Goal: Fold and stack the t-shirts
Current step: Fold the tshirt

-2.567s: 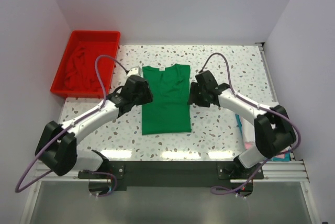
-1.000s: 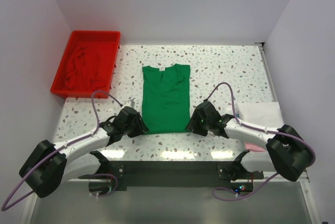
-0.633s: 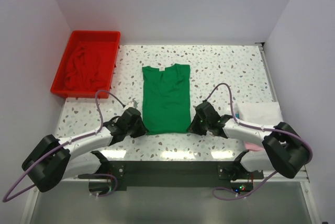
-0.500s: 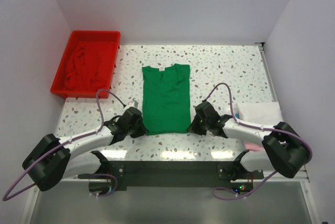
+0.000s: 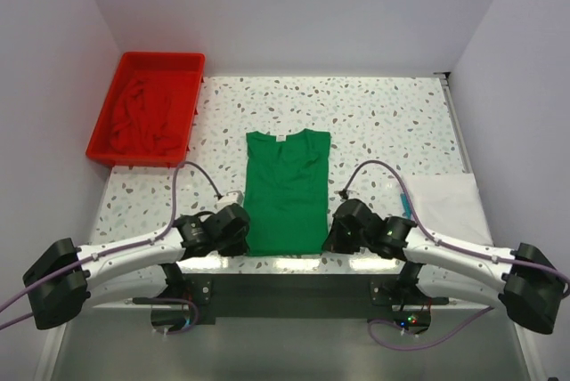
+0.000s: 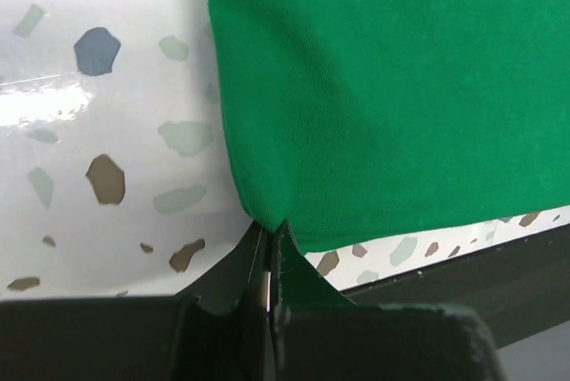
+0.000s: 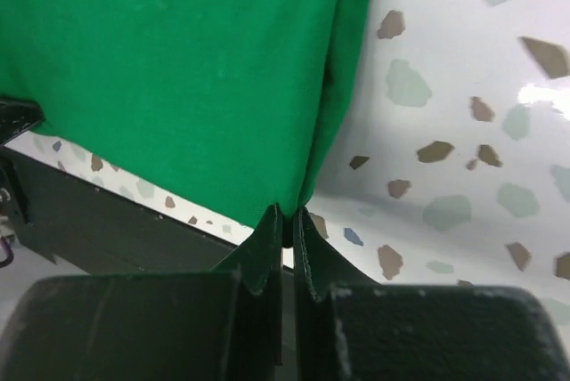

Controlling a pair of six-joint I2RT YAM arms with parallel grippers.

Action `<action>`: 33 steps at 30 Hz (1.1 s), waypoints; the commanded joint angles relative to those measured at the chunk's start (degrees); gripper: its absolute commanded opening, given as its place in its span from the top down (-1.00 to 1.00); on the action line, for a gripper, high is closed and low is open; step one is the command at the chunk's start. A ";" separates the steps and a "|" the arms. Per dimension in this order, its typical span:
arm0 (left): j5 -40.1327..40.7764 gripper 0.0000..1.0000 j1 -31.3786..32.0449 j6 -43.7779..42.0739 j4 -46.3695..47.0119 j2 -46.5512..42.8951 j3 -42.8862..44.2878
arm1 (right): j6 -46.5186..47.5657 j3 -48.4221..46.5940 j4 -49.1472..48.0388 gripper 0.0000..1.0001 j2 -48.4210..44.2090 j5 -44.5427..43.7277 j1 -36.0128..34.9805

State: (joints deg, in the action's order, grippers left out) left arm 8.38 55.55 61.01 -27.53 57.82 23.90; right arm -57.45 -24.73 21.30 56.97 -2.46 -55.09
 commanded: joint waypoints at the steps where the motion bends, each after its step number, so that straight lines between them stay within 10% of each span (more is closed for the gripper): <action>1: 4.71 1.00 0.53 1.92 -7.62 -2.62 5.61 | 2.15 -2.77 9.61 1.00 -4.66 -7.97 -0.37; 16: 9.02 1.00 -7.38 -9.77 -7.98 2.20 24.08 | 12.00 -24.65 19.57 1.00 1.30 -20.48 0.51; 33: -1.61 1.00 -27.59 -20.41 7.57 26.51 43.22 | 24.66 -50.92 8.76 1.00 30.45 -2.47 26.08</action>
State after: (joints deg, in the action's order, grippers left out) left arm 8.64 31.03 43.72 -26.15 78.67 59.88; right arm -36.75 -67.90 33.82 80.97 -8.75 -32.21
